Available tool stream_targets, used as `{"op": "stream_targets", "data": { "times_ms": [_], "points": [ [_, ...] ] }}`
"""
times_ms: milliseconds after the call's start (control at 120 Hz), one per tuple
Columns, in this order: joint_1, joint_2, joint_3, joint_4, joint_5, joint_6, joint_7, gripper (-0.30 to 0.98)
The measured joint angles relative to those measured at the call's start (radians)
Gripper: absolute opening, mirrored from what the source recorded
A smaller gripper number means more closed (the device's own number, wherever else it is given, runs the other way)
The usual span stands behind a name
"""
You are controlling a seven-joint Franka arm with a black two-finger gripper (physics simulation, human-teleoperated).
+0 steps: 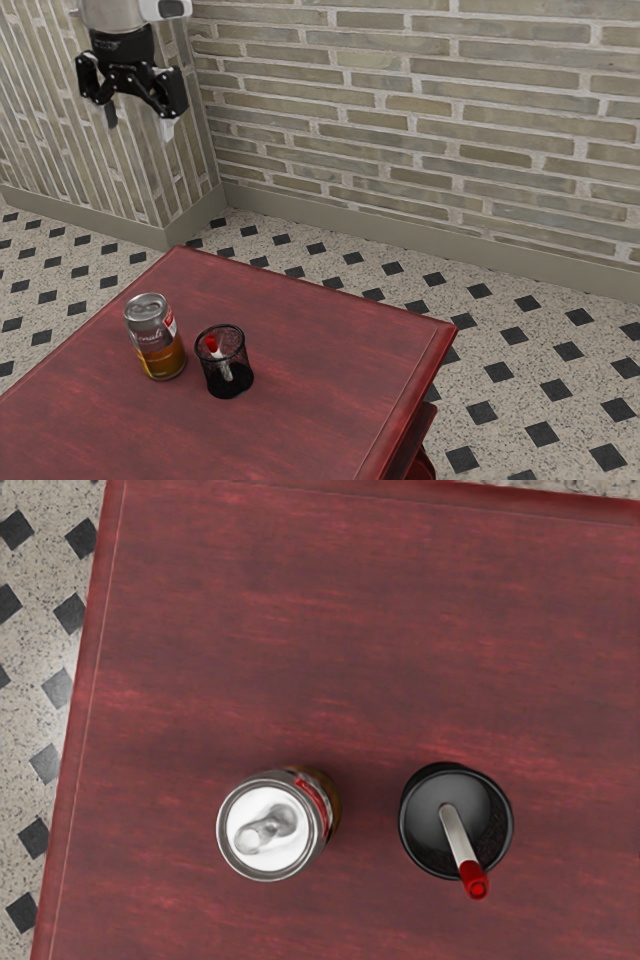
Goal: Take the marker out of the pen holder and place it to the left of the pen holder.
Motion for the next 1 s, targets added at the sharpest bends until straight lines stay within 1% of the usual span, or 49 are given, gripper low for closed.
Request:
{"op": "stream_targets", "data": {
  "times_ms": [192,300,333,358,400,492,567,633,725,867,1000],
  "points": [
    [-0.002,0.014,0.005,-0.003,0.001,0.058,-0.026,0.69],
    [0.011,0.055,-0.004,-0.014,0.024,0.094,-0.061,0.69],
    [0.012,0.069,-0.004,-0.021,0.022,0.101,-0.071,0.69],
    [0.014,0.084,-0.003,-0.037,0.007,0.112,-0.078,0.69],
    [0.012,0.090,-0.003,-0.114,-0.019,0.159,-0.089,0.69],
    [-0.008,0.079,-0.007,-0.308,-0.080,0.311,-0.111,0.69],
    [-0.036,0.047,-0.012,-0.460,-0.130,0.445,-0.127,0.69],
    [-0.067,0.013,-0.013,-0.571,-0.157,0.554,-0.139,0.69],
    [-0.093,-0.029,-0.014,-0.678,-0.175,0.662,-0.153,0.68],
    [-0.034,-0.068,-0.014,-0.802,-0.182,0.762,-0.170,0.69],
    [-0.029,-0.103,-0.016,-0.909,-0.188,0.837,-0.184,0.69]
  ]
}}
